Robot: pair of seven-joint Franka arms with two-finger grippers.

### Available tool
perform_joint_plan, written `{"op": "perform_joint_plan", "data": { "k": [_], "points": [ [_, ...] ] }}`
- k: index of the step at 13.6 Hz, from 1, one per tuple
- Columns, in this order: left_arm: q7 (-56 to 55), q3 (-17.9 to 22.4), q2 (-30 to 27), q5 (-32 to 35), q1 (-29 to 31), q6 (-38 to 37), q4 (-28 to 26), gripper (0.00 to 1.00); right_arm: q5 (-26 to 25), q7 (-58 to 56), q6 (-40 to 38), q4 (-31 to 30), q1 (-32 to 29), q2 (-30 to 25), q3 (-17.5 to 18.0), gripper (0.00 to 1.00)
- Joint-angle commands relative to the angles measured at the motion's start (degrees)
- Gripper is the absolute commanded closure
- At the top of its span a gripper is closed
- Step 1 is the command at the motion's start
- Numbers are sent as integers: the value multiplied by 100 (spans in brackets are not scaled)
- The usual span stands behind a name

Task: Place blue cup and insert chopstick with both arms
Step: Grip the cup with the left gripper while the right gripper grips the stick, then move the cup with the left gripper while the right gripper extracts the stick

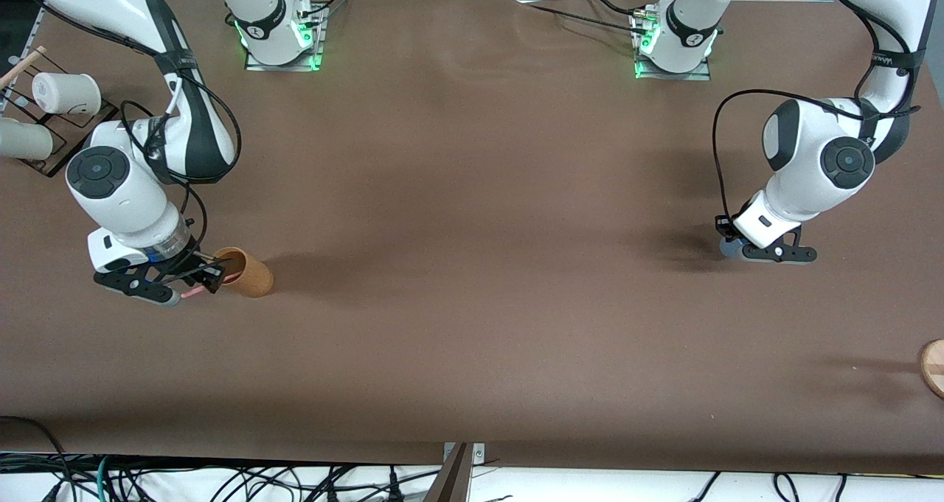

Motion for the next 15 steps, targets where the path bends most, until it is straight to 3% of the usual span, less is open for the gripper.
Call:
{"op": "perform_joint_plan", "data": {
  "k": [1, 3, 6, 9, 12, 15],
  "points": [
    [-618, -153, 79, -248, -580, -450, 612, 100, -81, -35, 141, -55, -41, 1, 19, 56],
    [-1084, -180, 263, -256, -1177, -572, 999, 100, -81, -35, 194, -81, -41, 10, 19, 58],
    [-2051, -180, 754, -248, -2118, -950, 1771, 100, -89, -35, 194, -90, -41, 1, 19, 83],
    [-2639, -180, 1457, -257, -2883, -1161, 2781, 100, -89, -44, 177, -73, -32, -25, 28, 99],
    [-3063, -171, 2073, -274, -3385, -1188, 3495, 100, -98, -70, 115, -37, -24, -113, 28, 98],
    [-3248, -127, 2513, -546, -3746, -1171, 3873, 100, -107, -96, -164, 85, 11, -315, 28, 97]
  ]
}}
